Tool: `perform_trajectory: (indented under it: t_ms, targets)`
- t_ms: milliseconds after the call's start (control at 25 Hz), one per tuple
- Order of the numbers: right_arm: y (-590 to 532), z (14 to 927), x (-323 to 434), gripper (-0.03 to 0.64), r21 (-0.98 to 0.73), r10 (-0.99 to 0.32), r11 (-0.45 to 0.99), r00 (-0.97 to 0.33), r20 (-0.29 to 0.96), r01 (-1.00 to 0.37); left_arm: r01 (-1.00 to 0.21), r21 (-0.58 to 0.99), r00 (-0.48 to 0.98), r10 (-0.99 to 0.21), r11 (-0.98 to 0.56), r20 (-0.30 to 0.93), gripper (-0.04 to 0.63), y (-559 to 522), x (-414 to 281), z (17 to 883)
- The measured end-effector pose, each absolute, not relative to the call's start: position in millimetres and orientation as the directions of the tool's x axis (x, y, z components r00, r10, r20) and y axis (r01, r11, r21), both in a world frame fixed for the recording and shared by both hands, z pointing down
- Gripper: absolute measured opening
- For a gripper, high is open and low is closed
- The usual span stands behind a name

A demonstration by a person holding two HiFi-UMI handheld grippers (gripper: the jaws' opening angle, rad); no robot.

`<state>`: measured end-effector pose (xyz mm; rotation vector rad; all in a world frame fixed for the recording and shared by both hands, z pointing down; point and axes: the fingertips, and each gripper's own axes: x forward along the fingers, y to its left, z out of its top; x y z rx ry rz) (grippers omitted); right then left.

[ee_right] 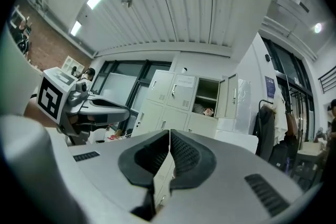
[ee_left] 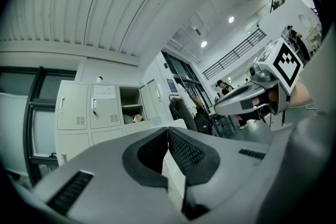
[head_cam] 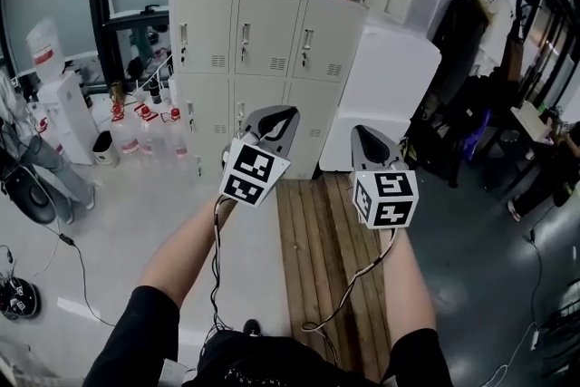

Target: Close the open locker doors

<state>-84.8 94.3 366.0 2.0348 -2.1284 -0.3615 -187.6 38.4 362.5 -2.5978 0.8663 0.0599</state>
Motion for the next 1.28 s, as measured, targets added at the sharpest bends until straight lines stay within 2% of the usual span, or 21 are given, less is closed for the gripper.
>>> perform_trajectory:
  t_ms: [280,680,1280]
  targets:
    - [49,371,-81,0.034,0.27,-0.999,0.029,-0.037,-0.024,-0.963,-0.573,-0.338,0.817,-0.554,-0.746,-0.161,0.02,-8,-185,369]
    - [3,374,-48,0.034,0.261,-0.999,0.023,-0.03,-0.023,-0.965,-0.548,-0.344,0.833,-0.533,-0.762,-0.148,0.02,-50,-146,376]
    - [-88,361,57,0.034,0.27,-0.996,0.064,-0.078,-0.041,-0.961,-0.584,-0.357,0.807,-0.567,-0.729,-0.162,0.021,-135,-40,364]
